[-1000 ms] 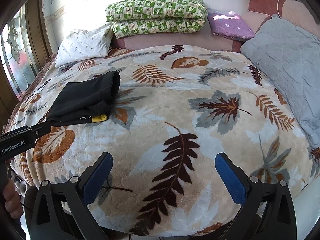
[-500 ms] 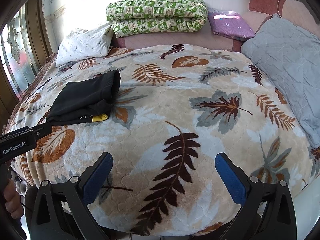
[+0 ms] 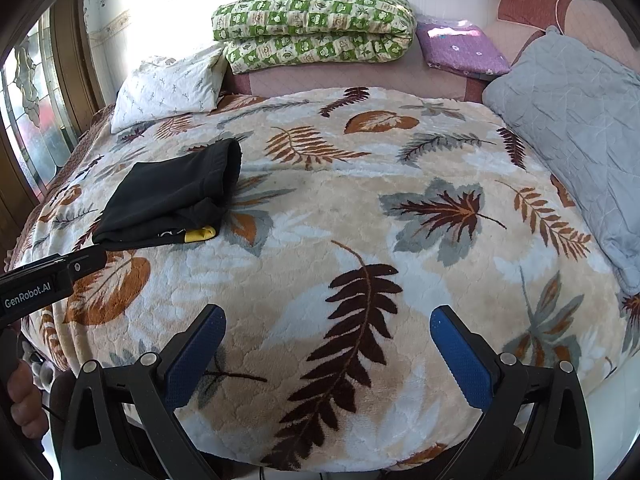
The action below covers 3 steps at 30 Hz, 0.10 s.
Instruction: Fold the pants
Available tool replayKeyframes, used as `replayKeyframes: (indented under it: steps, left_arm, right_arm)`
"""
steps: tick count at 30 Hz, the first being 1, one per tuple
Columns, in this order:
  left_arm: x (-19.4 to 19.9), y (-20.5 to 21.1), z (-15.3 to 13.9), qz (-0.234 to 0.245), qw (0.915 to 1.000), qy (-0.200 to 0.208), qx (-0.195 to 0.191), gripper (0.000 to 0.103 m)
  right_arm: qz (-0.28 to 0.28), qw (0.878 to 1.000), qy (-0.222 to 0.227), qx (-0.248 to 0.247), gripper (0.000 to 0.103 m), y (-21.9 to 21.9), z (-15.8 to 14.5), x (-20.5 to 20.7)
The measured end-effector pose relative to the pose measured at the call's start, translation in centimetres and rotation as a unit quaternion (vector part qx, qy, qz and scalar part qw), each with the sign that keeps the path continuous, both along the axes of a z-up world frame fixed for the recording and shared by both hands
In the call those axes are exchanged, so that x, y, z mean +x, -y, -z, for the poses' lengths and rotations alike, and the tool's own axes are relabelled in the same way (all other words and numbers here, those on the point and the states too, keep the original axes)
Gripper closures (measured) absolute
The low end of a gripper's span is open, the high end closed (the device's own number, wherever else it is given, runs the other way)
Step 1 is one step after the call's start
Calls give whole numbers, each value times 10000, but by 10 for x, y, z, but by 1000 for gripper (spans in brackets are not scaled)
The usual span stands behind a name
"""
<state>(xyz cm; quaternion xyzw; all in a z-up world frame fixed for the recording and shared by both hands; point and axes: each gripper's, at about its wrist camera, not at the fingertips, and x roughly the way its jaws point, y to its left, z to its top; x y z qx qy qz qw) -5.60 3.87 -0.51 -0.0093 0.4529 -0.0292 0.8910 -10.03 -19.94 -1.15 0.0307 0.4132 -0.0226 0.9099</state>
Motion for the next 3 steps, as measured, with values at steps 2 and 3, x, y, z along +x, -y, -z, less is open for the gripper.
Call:
replayKeyframes:
  steps: [2, 3]
  left_arm:
    - [1, 0, 1, -7, 10000, -34, 16, 20]
    - [2, -1, 1, -3, 10000, -57, -2, 20]
  right_arm:
    - [3, 10000, -1, 4, 0, 0, 0, 0]
    - [2, 10000, -2, 6, 0, -1, 0, 0]
